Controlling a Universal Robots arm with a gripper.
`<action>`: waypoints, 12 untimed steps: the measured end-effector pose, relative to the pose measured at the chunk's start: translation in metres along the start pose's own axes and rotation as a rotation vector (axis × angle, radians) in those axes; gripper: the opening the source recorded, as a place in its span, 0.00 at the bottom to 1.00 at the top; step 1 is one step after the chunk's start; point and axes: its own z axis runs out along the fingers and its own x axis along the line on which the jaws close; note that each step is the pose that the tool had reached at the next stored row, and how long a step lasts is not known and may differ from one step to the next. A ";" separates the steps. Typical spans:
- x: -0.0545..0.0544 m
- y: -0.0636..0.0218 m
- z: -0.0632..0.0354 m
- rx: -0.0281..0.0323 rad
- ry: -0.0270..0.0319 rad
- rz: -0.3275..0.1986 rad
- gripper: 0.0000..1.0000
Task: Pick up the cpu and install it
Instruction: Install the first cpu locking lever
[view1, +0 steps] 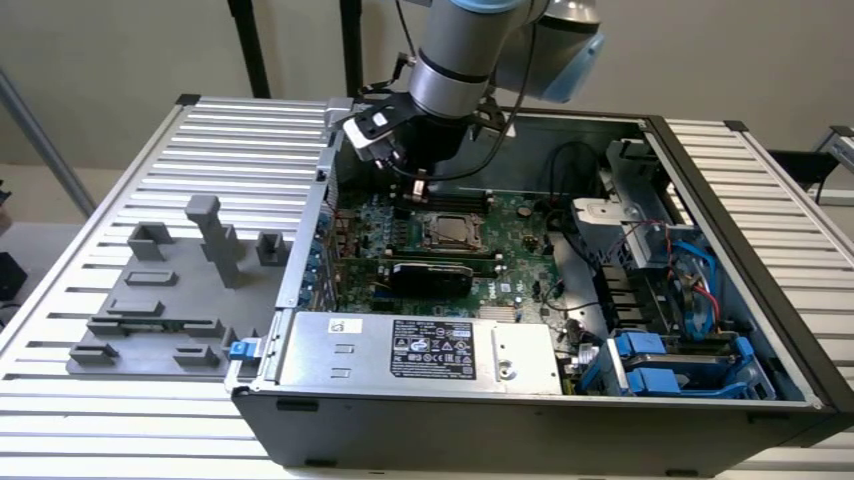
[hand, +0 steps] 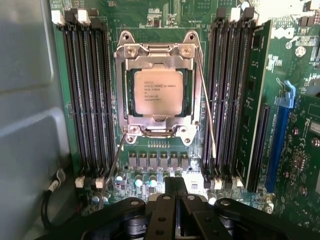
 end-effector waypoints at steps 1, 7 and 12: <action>0.000 -0.0020 0.0005 -0.0001 0.0004 0.002 0.11; 0.000 -0.0111 0.0025 -0.0005 0.0065 0.026 0.11; 0.000 -0.0118 0.0027 -0.0018 0.0211 0.086 0.11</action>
